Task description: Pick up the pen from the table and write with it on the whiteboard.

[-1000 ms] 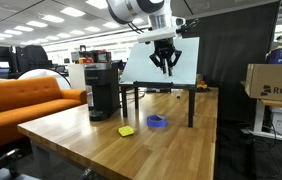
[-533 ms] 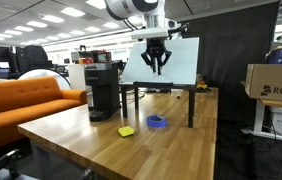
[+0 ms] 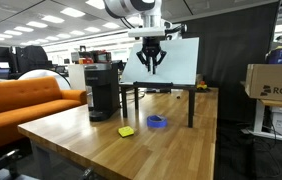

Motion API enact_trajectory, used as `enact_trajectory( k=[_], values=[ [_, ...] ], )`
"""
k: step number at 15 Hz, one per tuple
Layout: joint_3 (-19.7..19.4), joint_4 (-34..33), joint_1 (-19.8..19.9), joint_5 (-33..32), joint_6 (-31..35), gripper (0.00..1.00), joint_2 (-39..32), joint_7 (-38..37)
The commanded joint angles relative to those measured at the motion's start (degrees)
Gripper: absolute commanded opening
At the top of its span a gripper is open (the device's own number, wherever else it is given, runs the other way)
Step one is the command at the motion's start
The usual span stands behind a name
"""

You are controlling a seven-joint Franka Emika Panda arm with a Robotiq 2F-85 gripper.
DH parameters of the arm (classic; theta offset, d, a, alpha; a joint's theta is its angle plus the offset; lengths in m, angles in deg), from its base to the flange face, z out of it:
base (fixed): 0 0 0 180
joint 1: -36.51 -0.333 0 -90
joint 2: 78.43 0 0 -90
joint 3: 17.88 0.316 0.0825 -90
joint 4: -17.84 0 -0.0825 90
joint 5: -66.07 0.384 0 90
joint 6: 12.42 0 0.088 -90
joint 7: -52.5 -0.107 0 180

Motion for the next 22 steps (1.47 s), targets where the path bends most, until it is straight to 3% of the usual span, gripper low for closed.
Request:
enact_trajectory(
  k=[1,10,22],
  values=[
    [1.21,-1.05,-0.22,0.8,-1.69,0.05,0.01,1.89],
    [2.88,3.47,-2.25,-0.16,-1.0,0.05,4.66,1.67],
    [-1.25,27.88,-7.56,-1.7,-3.34,0.05,29.47,10.14]
  ],
)
